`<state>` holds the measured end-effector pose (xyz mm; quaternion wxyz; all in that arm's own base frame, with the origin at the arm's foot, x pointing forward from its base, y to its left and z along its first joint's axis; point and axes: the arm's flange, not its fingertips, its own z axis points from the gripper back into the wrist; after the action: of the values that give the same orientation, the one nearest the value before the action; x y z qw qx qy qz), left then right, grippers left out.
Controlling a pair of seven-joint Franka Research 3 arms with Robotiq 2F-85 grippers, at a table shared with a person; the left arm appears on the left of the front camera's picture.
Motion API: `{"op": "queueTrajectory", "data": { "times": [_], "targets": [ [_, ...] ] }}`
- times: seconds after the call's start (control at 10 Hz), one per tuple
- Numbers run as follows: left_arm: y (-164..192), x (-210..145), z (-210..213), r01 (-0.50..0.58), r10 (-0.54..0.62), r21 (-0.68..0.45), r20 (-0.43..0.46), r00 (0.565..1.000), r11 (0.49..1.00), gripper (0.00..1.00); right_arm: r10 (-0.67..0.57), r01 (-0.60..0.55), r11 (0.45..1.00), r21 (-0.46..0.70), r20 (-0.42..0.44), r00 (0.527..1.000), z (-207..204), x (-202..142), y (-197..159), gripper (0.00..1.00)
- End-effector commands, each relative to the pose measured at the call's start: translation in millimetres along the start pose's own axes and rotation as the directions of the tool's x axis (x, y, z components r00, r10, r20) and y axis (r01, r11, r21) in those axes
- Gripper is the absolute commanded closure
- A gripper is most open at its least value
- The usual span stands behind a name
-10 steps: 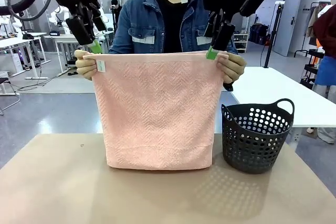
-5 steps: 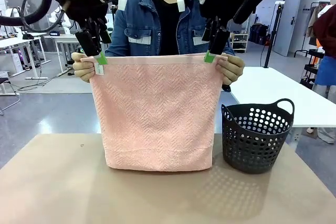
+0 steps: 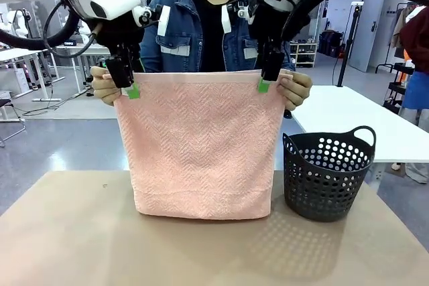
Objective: Fold the towel.
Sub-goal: Release the end of the 100 cm Hotel Towel you were holding and grab the top end of the folded side.
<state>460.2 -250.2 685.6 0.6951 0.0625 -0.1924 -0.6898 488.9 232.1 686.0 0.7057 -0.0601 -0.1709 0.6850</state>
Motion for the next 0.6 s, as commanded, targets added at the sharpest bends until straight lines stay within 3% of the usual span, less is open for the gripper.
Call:
{"op": "queueTrajectory", "data": {
  "times": [0.0, 0.1, 0.2, 0.4, 0.5],
  "targets": [
    [6.0, -0.3, 0.9, -0.042, 0.041, -0.04, -0.005, 0.999, 0.998, 0.35, -0.025, 0.025, 0.998, 0.063, -0.003, 1.0, -0.3, 4.6, -5.2, 0.48],
    [7.2, -2.0, -3.2, -0.051, 0.052, -0.059, 0.001, 0.999, 0.997, 0.72, -0.031, 0.029, 0.995, 0.096, 0.01, 0.999, -5.2, 3.7, -5.7, 0.69],
    [6.5, -2.7, -4.3, -0.044, 0.044, -0.067, -0.005, 0.999, 0.997, 0.95, -0.024, 0.019, 0.991, 0.136, 0.039, 0.999, -6.2, 3.0, -3.9, 1.0],
    [5.6, -2.3, -6.7, -0.047, 0.045, -0.085, -0.021, 0.999, 0.995, 1.0, -0.021, 0.017, 0.989, 0.148, 0.028, 0.999, -10.5, 2.9, -0.7, 1.0],
    [4.3, -1.3, -7.8, -0.042, 0.04, -0.085, -0.021, 0.999, 0.995, 1.0, -0.018, 0.016, 0.99, 0.141, 0.013, 1.0, -11.6, 3.3, 0.8, 0.87]
  ]
}}
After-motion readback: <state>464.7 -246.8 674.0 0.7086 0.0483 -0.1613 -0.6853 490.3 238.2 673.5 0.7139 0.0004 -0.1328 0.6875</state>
